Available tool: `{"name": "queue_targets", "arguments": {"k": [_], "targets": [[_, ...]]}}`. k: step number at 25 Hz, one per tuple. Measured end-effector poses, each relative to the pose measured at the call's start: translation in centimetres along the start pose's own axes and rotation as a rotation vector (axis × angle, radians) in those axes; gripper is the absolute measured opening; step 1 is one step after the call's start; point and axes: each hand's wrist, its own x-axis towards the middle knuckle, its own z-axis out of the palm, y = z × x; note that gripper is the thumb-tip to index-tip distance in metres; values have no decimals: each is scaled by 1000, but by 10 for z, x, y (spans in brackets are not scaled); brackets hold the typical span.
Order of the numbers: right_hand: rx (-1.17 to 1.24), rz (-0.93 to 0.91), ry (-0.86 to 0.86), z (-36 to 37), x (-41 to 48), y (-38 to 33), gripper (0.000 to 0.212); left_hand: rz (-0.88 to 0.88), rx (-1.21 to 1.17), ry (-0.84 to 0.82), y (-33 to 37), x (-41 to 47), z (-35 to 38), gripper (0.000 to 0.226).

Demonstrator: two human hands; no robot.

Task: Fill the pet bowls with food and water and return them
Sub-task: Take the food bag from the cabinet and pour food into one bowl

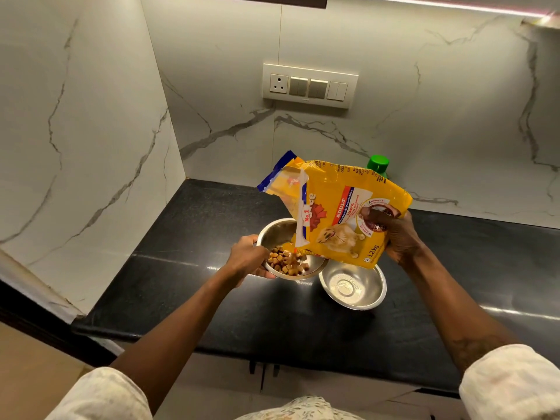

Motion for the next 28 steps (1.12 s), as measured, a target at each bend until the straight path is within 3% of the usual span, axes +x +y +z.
{"name": "queue_targets", "arguments": {"k": [2, 4, 10, 28], "targets": [[11, -17, 11, -2, 4, 1, 53, -1, 7, 3, -2, 1, 0, 38], [-7, -23, 14, -5, 8, 3, 45, -4, 12, 1, -3, 3, -1, 37], [-17, -17, -3, -6, 15, -2, 61, -19, 29, -6, -5, 5, 1, 35], [-28, 1, 13, -1, 10, -10, 61, -19, 3, -56, -1, 3, 6, 28]]}}
